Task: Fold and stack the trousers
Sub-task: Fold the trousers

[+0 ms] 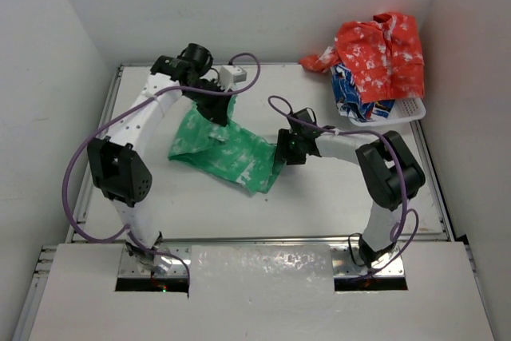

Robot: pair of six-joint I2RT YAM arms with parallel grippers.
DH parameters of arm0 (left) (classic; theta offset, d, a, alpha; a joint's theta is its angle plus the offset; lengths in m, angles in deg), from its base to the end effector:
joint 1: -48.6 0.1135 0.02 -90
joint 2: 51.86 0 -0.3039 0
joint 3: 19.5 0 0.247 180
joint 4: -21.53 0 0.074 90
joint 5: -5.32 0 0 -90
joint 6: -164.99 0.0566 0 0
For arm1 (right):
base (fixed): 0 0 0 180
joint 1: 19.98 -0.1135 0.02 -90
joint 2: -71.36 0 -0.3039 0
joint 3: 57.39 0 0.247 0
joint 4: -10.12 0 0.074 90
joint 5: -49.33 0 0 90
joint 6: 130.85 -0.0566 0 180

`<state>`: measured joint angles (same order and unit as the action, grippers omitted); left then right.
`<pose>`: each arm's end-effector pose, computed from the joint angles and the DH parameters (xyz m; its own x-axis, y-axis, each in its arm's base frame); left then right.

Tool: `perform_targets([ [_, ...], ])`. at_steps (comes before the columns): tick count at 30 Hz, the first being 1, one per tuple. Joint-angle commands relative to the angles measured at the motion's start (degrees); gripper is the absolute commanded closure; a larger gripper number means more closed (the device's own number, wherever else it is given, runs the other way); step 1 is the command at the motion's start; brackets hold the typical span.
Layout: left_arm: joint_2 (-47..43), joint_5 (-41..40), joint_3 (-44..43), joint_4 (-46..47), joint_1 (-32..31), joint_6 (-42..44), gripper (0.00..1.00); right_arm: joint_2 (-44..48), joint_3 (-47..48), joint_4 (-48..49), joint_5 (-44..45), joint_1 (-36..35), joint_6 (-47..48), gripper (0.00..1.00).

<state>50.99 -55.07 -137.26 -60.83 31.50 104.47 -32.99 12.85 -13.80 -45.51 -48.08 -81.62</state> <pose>0.3488 -0.1366 0.3596 -0.5535 0.6179 -0.5584 0.8146 0.5412 -0.2085 0.3231 0.1780 0.1588 -0.8990 0.2576 -0.3543 0.1034 0.9107 0.4000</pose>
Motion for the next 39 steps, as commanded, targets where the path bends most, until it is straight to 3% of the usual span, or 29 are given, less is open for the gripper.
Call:
perform_targets([
  [1,0.9,5.9,-5.3,0.4,-3.5,-1.1,1.00,-2.5,2.1,3.1,-1.3,0.2,-3.3,0.51],
  [8,3.9,9.6,-6.2,1.3,-12.0,-2.2,1.00,-6.9,6.7,3.7,-4.0,0.2,-3.3,0.53],
  [15,8.6,6.2,-2.5,3.3,-13.4,-4.2,1.00,-5.4,7.7,2.8,-4.2,1.4,-1.7,0.49],
  [16,9.2,5.6,-2.4,3.5,-13.4,-4.2,0.96,-5.2,8.1,1.7,-4.3,2.0,-1.3,0.45],
  [19,11.9,5.6,-2.7,3.9,-13.6,-4.7,0.68,-3.8,8.3,0.5,-4.9,4.4,-0.5,0.37],
  [20,12.3,5.9,-3.3,3.9,-13.7,-4.2,0.42,-2.7,8.4,-1.2,-5.0,6.4,-0.1,0.35],
  [22,12.5,7.8,-4.2,2.6,-14.1,-2.9,0.28,-1.0,8.3,-3.9,-4.1,8.7,0.8,0.33],
  [24,12.2,9.5,-7.1,-0.3,-14.1,0.3,0.04,2.7,6.8,-6.5,-3.2,13.2,0.9,0.31],
  [29,6.9,12.9,-11.3,-4.5,-10.4,7.1,0.00,11.0,5.7,-12.2,3.0,18.6,6.2,0.30],
  [32,3.2,15.9,-7.6,-1.3,-0.2,3.2,0.00,15.5,5.0,-14.7,2.7,18.5,8.3,0.30],
  [34,3.0,9.7,-4.9,2.0,7.5,0.2,0.01,18.8,1.0,-11.1,-2.3,18.0,5.5,0.31],
  [36,3.3,3.2,0.1,5.5,13.4,-3.0,0.06,20.8,-4.0,-2.2,-10.2,14.3,2.4,0.30],
  [39,2.5,1.5,7.9,12.0,19.4,-6.3,0.07,22.1,-3.2,1.5,-10.3,5.6,0.4,0.23],
])
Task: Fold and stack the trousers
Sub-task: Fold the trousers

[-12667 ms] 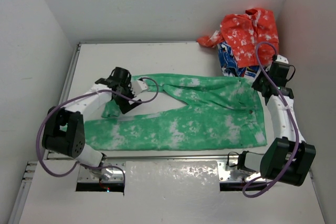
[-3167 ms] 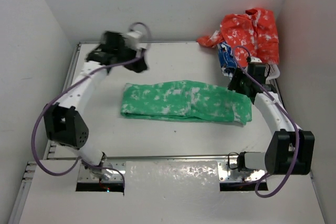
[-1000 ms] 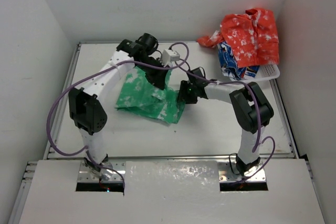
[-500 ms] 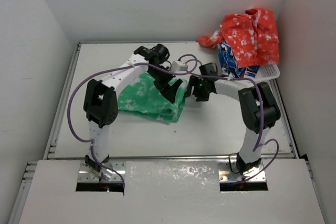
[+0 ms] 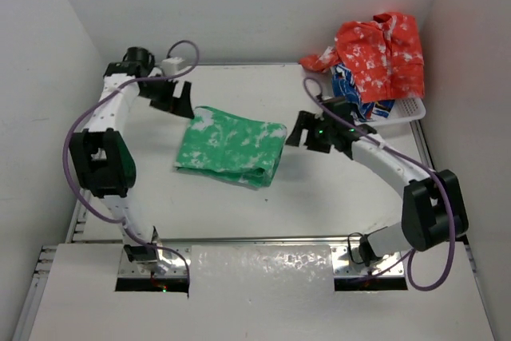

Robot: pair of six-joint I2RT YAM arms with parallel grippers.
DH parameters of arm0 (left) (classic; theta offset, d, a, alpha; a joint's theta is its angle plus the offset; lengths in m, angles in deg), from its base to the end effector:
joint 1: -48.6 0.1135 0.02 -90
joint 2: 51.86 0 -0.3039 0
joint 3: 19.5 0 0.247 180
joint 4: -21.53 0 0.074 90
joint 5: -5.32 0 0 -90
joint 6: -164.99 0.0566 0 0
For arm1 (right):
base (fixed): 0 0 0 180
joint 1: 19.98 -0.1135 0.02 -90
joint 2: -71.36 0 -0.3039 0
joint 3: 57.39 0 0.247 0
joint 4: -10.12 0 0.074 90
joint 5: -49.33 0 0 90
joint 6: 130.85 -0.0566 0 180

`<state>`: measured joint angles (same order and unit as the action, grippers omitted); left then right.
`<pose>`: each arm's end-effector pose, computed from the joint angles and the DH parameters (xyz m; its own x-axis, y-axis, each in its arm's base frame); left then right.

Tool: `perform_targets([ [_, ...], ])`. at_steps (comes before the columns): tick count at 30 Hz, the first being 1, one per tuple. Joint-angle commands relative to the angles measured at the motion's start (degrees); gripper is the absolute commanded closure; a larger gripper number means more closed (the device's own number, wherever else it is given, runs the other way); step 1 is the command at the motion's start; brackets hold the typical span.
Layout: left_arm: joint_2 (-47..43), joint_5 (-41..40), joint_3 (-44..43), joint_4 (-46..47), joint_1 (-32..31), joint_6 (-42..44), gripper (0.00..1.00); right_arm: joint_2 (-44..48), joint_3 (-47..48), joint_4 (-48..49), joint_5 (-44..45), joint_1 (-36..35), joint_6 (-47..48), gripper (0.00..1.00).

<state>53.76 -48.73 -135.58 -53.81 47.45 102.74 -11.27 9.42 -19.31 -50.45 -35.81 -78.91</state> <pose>0.3948 -0.0412 0.3425 -0.6775 0.3906 -0.6232 0.6564 0.7034 -0.2728 0.2956 0.0938 0.2554 -0.7746 0.4118 -0.4799 0.1190 0.8402 0.5290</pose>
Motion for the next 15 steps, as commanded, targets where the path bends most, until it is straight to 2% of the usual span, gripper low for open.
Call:
perform_targets([
  [1,-0.6,-6.0,8.0,6.7,3.9,-5.2,0.07,-0.7,0.6,7.7,-5.3,-7.9,-4.3,0.22],
  [4,-1.2,-9.7,12.8,11.6,4.2,-6.2,0.07,-3.4,-1.7,14.7,-6.4,-10.2,-11.1,0.22],
  [6,-0.6,-10.9,15.3,14.2,4.1,-7.3,0.07,-5.3,-3.0,15.0,-6.2,-10.6,-13.2,0.24],
  [9,0.5,-13.2,18.7,17.5,4.2,-8.4,0.07,-8.6,-6.9,18.3,-8.5,-10.7,-16.7,0.33],
  [10,0.6,-13.6,20.8,18.3,4.2,-8.6,0.07,-8.9,-8.6,19.9,-10.2,-10.8,-17.7,0.41],
  [11,0.9,-14.8,21.8,19.4,4.3,-8.6,0.07,-9.4,-11.5,22.8,-10.7,-11.1,-18.7,0.45],
  [13,1.1,-16.4,24.6,20.9,4.5,-8.4,0.07,-10.8,-13.0,22.2,-11.1,-11.1,-18.7,0.53],
  [15,1.1,-17.2,26.2,21.8,4.7,-8.1,0.07,-12.5,-12.6,20.7,-10.1,-10.8,-16.4,0.57],
])
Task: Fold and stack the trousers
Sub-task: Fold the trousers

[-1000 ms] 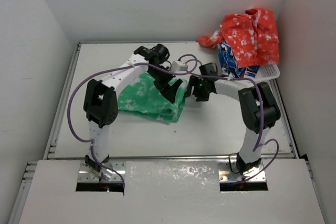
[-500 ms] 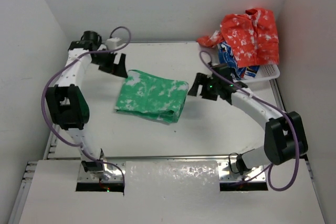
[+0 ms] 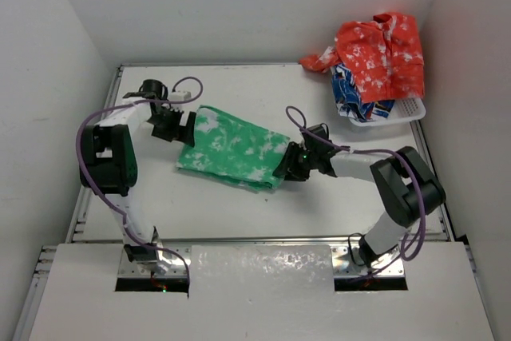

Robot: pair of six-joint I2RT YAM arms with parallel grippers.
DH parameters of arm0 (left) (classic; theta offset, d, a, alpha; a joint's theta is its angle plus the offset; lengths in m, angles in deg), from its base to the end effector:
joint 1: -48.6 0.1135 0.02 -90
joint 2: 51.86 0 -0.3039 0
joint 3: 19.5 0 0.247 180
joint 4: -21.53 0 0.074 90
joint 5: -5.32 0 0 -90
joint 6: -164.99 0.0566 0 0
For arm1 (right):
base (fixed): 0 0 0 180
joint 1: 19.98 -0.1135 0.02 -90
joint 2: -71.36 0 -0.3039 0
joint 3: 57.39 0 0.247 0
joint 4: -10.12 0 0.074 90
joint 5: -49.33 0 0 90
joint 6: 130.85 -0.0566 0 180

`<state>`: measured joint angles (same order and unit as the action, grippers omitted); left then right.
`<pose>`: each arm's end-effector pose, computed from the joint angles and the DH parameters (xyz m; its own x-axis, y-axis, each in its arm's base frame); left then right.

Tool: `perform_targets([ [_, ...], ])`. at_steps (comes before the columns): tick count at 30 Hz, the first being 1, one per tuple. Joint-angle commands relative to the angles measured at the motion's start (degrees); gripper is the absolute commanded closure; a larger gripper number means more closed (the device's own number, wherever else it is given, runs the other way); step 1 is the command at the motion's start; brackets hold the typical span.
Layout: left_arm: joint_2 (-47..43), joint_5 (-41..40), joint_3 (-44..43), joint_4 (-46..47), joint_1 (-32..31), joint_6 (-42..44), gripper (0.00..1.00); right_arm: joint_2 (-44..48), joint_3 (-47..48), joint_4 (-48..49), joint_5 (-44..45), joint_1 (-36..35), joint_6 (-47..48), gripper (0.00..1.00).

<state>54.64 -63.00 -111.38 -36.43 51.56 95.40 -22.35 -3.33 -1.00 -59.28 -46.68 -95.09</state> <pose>0.3838 -0.0011 0.2218 -0.8713 0.2794 -0.4035 0.3908 0.8923 -0.2259 0.2693 0.1557 0.1603 -0.8963 0.4101 -0.1690 0.2073 0.7242 0.6577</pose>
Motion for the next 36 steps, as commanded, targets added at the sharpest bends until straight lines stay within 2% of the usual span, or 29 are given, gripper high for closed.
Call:
perform_targets([
  [1,0.3,-3.2,3.3,4.9,0.7,-0.4,0.07,-2.5,0.9,2.1,-1.1,0.6,0.3,0.58],
  [7,-0.4,-2.8,5.3,4.4,1.3,1.2,0.07,-9.5,5.3,1.2,-0.6,2.4,3.8,0.57],
  [9,-1.3,-1.8,5.7,4.1,1.5,1.7,0.07,-11.0,7.0,-0.1,-0.5,2.4,6.4,0.61],
  [11,-2.4,-0.9,6.0,3.4,1.8,2.4,0.07,-11.8,8.9,0.2,-3.2,2.4,7.9,0.71],
  [12,-2.8,-0.8,5.9,3.1,1.9,2.6,0.07,-11.9,9.6,-0.2,-4.0,2.5,8.7,0.81],
  [15,-4.6,0.5,5.0,0.5,2.7,4.2,0.07,-10.3,11.0,-6.8,-5.8,5.0,15.0,0.95],
  [17,-6.3,0.9,4.4,-1.6,3.4,5.1,0.06,-7.1,11.1,-15.0,-6.0,8.8,21.3,1.00],
  [20,-8.1,0.7,4.0,-3.2,3.5,6.2,0.06,-4.9,14.3,-31.3,-3.9,14.6,31.1,1.00],
  [22,-8.8,0.9,3.6,-3.9,3.4,6.4,0.06,-4.5,18.0,-42.8,2.1,17.6,35.1,1.00],
  [26,-8.8,1.4,2.3,-4.9,3.4,6.0,0.06,-3.0,21.1,-55.4,12.1,18.6,43.9,1.00],
  [27,-8.8,1.6,2.1,-4.9,3.4,5.9,0.06,-2.6,21.1,-55.4,12.1,18.6,45.2,1.00],
  [32,-8.5,2.8,1.1,-5.6,3.4,6.4,0.06,0.6,21.0,-64.6,24.1,18.6,53.9,1.00],
  [36,-8.2,3.4,0.2,-6.1,3.4,6.9,0.06,5.9,20.0,-63.8,27.4,19.2,58.3,1.00],
])
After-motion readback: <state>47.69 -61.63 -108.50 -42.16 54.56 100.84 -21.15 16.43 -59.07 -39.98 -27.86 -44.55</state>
